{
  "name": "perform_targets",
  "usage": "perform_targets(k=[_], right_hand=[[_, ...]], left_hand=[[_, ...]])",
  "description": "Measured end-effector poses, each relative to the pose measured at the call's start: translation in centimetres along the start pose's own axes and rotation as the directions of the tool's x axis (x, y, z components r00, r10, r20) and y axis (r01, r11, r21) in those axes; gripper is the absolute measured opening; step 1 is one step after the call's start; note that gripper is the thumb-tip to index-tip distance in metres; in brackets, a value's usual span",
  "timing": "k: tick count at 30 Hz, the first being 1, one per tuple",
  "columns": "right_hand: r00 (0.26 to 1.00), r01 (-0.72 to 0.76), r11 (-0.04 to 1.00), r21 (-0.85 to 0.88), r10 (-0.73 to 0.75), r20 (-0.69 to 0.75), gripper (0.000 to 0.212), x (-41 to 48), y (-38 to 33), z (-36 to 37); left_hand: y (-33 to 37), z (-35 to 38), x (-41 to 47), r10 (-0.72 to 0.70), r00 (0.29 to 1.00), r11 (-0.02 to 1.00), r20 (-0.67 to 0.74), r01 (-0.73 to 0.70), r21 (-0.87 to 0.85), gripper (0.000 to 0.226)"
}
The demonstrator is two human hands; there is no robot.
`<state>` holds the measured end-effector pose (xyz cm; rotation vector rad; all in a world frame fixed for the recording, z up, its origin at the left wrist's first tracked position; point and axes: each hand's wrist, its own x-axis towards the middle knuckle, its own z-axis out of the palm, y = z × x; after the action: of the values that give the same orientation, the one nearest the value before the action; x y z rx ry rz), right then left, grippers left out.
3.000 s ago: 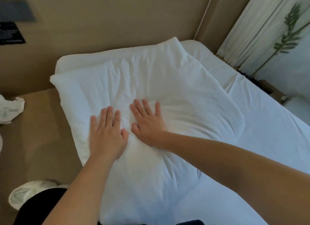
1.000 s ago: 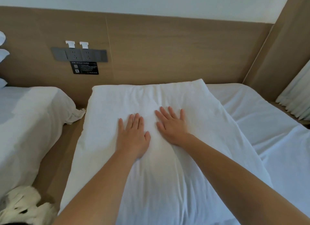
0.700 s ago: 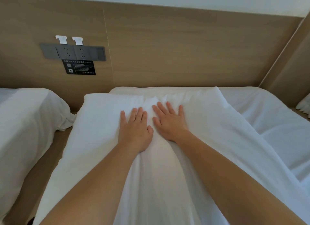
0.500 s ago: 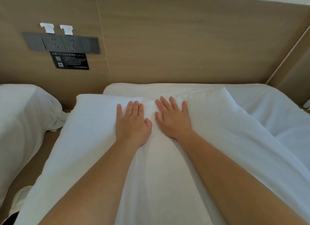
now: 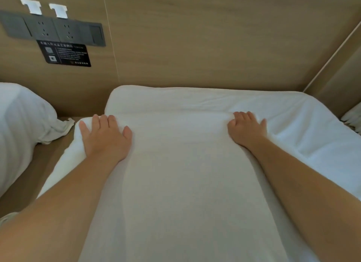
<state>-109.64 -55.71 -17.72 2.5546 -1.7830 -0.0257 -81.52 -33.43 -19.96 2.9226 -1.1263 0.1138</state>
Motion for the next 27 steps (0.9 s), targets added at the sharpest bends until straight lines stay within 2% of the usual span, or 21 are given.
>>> perform_targets(k=[2, 4, 7, 9, 11, 14, 17, 21, 27], right_hand=[[0.994, -0.034, 0.998, 0.043, 0.030, 0.109, 0.052, -1.4, 1.9, -0.3], [0.989, -0.007, 1.000, -0.021, 0.010, 0.146, 0.055, -2.1, 2.8, -0.9], [0.997, 0.072, 0.989, -0.132, -0.068, 0.036, 0.056, -1.2, 1.7, -4.3], [0.981, 0.180, 0.982, -0.049, -0.183, -0.058, 0.054, -0.2, -0.4, -6.3], [0.962, 0.271, 0.961, 0.061, -0.269, -0.047, 0.050, 0.7, -2.5, -6.5], [0.968, 0.251, 0.950, 0.185, -0.250, -0.029, 0.047, 0.9, -2.9, -3.6], [0.967, 0.252, 0.934, 0.254, -0.235, -0.095, 0.047, 1.7, -2.6, -0.9], [0.964, 0.266, 0.933, 0.241, -0.249, -0.099, 0.046, 2.9, -2.7, 1.2], [0.966, 0.259, 0.940, 0.222, -0.255, -0.047, 0.047, 2.4, -3.0, 3.5]], left_hand=[[-0.3, -0.9, -0.4, -0.042, 0.998, 0.999, 0.040, 0.042, 0.016, 0.067], [-0.7, -2.1, -0.6, -0.032, 0.999, 0.997, 0.038, 0.029, 0.073, 0.068], [-0.6, -5.0, 0.4, 0.092, 0.995, 0.989, -0.047, -0.086, 0.123, 0.066], [-0.1, -6.7, 1.3, 0.195, 0.971, 0.977, -0.136, -0.181, 0.110, 0.064], [0.1, -6.8, 2.0, 0.242, 0.963, 0.969, -0.122, -0.233, 0.080, 0.062], [-0.9, -4.4, 2.7, 0.227, 0.974, 0.973, -0.011, -0.227, -0.038, 0.056], [-1.3, -1.9, 3.0, 0.192, 0.981, 0.972, -0.017, -0.192, -0.137, 0.047], [-0.9, -0.2, 3.5, 0.191, 0.981, 0.969, -0.025, -0.193, -0.156, 0.035], [-0.6, 0.9, 2.8, 0.161, 0.987, 0.979, 0.029, -0.155, -0.134, 0.054]])
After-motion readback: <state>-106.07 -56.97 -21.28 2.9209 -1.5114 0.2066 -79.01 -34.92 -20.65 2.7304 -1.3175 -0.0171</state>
